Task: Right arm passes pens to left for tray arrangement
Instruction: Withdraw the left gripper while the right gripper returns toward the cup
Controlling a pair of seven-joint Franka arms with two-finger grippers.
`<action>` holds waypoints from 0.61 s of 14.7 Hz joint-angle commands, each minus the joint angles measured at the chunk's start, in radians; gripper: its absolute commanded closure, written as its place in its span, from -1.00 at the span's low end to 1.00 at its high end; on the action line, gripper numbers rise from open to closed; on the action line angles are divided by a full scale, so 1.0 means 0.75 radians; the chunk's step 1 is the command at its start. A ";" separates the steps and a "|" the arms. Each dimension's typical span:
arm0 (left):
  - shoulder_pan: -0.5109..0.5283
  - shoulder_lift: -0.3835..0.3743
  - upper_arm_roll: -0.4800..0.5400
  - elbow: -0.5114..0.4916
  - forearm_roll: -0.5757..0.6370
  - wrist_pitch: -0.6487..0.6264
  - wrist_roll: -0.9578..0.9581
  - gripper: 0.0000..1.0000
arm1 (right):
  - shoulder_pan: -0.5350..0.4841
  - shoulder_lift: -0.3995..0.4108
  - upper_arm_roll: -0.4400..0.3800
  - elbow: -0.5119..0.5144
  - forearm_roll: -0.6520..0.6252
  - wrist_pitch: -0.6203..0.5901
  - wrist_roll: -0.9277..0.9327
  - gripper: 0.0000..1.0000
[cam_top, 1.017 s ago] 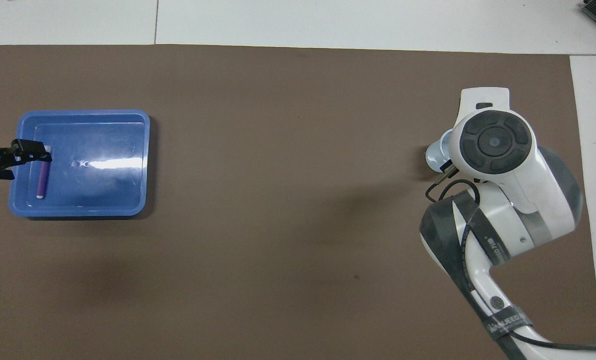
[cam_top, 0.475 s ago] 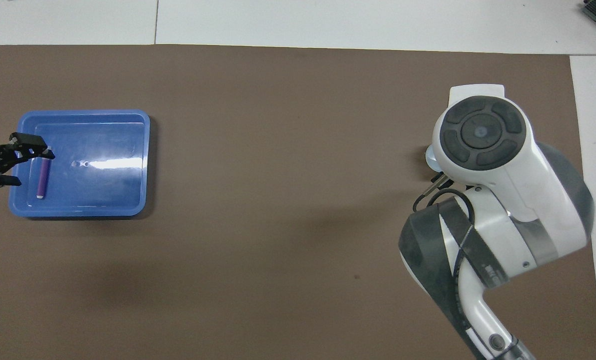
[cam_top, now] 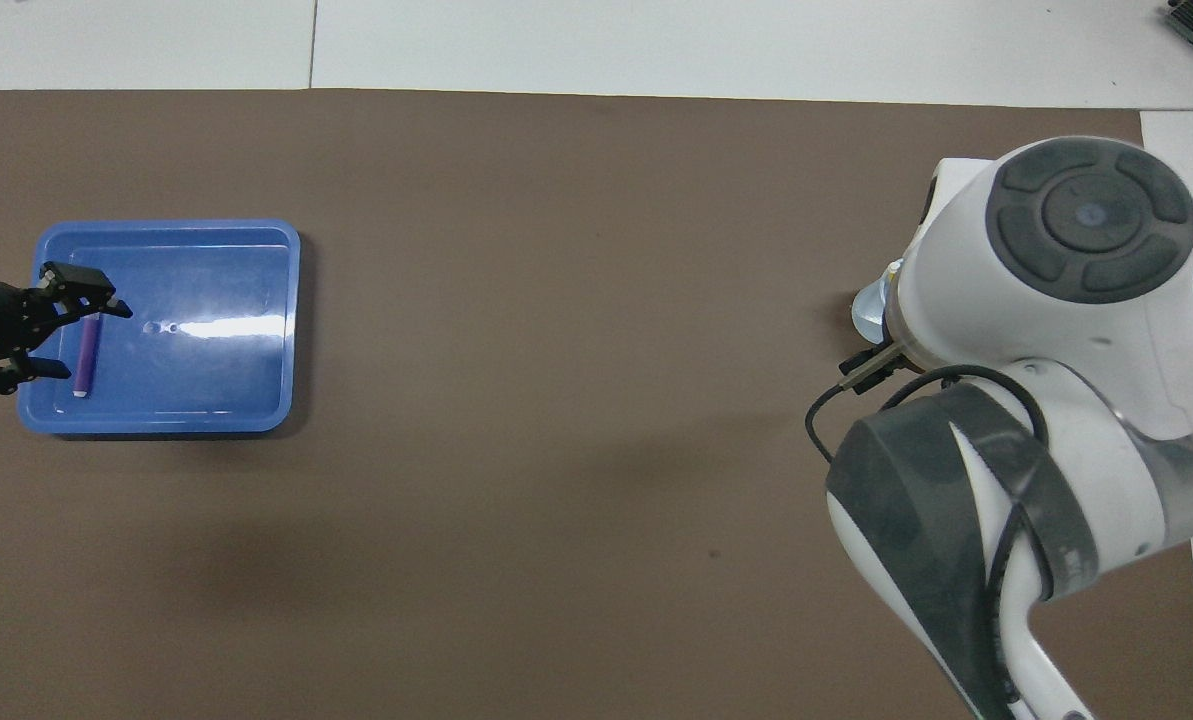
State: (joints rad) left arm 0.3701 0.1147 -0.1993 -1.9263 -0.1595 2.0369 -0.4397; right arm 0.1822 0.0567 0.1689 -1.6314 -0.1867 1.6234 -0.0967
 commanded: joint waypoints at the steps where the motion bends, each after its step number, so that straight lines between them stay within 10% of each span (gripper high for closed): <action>1: -0.011 -0.030 0.014 -0.009 -0.079 -0.041 -0.043 -1.00 | -0.030 -0.006 0.002 0.030 0.185 0.008 0.084 1.00; 9: -0.031 -0.028 -0.033 0.048 -0.531 -0.196 -0.470 -0.98 | -0.047 -0.006 0.000 -0.007 0.880 0.242 0.701 1.00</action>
State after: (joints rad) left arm 0.3579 0.1080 -0.2170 -1.9149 -0.4852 1.9440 -0.6764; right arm 0.1503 0.0578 0.1630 -1.6151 0.3782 1.7429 0.2974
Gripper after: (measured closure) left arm 0.009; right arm 0.828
